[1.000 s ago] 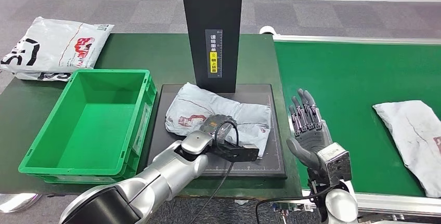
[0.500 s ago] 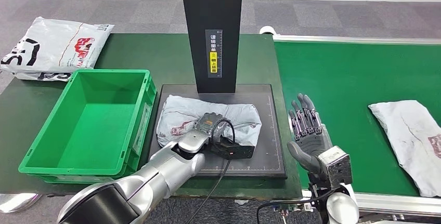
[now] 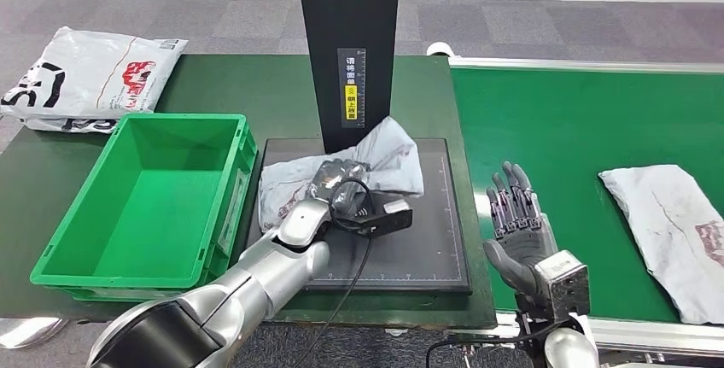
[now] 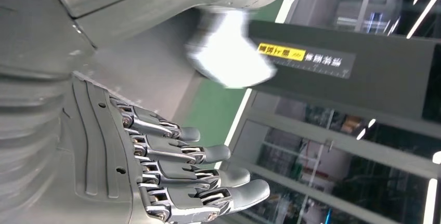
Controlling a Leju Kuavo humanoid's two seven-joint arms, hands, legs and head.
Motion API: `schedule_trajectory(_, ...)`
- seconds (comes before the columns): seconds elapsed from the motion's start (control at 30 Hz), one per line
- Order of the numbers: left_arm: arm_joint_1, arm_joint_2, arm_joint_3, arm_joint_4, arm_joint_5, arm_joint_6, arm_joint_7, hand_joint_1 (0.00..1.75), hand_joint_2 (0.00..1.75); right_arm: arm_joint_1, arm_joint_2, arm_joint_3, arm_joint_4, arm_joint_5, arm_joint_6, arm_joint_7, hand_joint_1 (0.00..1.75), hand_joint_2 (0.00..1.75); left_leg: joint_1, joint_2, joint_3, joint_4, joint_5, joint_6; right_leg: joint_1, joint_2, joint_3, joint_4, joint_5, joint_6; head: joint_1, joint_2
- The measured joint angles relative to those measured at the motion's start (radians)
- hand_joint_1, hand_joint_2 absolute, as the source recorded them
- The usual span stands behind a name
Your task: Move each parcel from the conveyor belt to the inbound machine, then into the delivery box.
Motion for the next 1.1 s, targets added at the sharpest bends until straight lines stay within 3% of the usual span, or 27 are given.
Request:
schedule_trajectory(0.13, 0.068, 0.015, 0.141, -0.174, -0.024, 0.078, -0.060, 1.75, 1.75, 0.038, 0.010, -0.027, -0.022, 0.003, 0.001, -0.010, 0.00, 1.75, 0.000, 0.001, 0.000, 0.000, -0.001, 0.000, 0.000, 0.001, -0.001, 0.000, -0.001, 0.000, 0.000, 0.000)
schedule_trajectory(0.4, 0.308, 0.020, 0.357, -0.676, 0.052, 0.043, -0.156, 1.75, 1.75, 0.085, 0.036, -0.075, -0.065, 0.008, 0.005, -0.012, 0.00, 1.75, 0.000, 0.001, -0.001, 0.000, -0.002, -0.001, 0.000, 0.001, -0.002, 0.000, -0.002, -0.001, 0.000, 0.000)
schedule_trajectory(0.57, 0.366, 0.025, 0.401, -0.809, 0.062, 0.046, -0.162, 1.75, 1.75, 0.090, 0.045, -0.085, -0.077, 0.012, 0.007, -0.012, 0.00, 1.75, 0.000, 0.001, -0.001, 0.000, -0.001, -0.001, 0.000, 0.000, -0.002, 0.000, -0.002, 0.000, 0.000, 0.000)
schedule_trajectory(0.87, 0.478, 0.025, 0.505, -1.083, 0.075, 0.131, -0.182, 1.75, 1.75, 0.105, 0.061, -0.093, -0.099, 0.024, 0.003, -0.002, 0.00, 1.75, 0.000, 0.001, -0.002, -0.001, -0.002, -0.001, 0.000, 0.001, -0.002, 0.000, -0.003, -0.001, 0.000, 0.000)
schedule_trajectory(1.1, 0.472, 0.025, 0.530, -1.247, -0.020, 0.141, -0.143, 1.75, 1.75, 0.104, 0.069, -0.099, -0.102, 0.031, 0.003, 0.009, 0.00, 1.75, 0.000, 0.001, -0.002, -0.001, -0.001, -0.001, 0.000, 0.000, -0.002, 0.000, -0.003, -0.001, 0.000, 0.000)
